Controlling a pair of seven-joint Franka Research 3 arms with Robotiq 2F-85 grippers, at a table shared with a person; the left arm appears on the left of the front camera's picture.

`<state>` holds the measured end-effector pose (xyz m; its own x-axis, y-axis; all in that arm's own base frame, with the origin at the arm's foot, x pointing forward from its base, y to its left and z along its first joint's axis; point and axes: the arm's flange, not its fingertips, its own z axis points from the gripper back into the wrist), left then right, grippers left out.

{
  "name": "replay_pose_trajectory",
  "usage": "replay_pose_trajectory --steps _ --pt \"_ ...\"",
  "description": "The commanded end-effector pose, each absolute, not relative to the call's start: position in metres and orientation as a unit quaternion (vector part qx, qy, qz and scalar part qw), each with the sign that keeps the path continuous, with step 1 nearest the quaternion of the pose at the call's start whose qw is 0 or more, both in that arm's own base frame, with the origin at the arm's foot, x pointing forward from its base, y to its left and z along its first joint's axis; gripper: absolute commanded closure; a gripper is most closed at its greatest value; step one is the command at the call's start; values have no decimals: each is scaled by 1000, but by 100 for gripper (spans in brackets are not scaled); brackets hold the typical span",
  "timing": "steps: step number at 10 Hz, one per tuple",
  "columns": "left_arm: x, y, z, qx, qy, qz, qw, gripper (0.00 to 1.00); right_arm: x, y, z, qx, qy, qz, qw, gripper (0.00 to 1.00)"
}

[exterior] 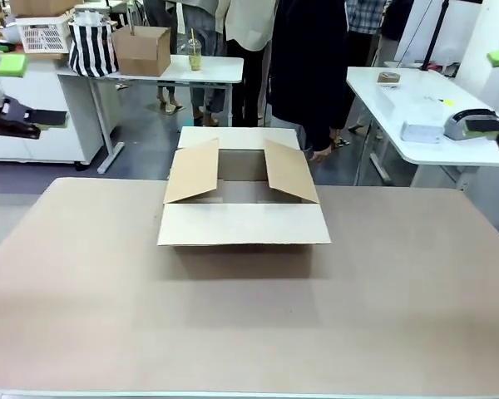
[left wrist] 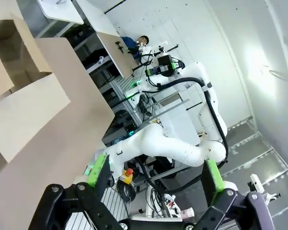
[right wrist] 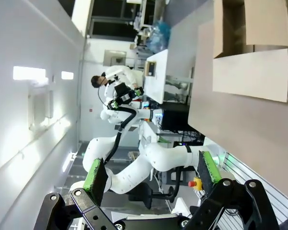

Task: Pack the gift set into the box.
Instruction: Place both hands on the side flaps of the Package Box and spread them outward.

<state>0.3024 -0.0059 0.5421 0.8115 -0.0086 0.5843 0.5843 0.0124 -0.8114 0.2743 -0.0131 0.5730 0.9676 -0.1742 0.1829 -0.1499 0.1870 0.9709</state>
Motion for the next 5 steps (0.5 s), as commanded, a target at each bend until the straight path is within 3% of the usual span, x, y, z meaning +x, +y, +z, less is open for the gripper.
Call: replay_pose_trajectory --steps 1,5 --pt "304 -3 542 -672 -230 -224 667 0 276 -14 576 644 -135 -6 753 0" --pt "304 -3 542 -672 -230 -224 667 0 276 -14 576 644 -135 -6 753 0"
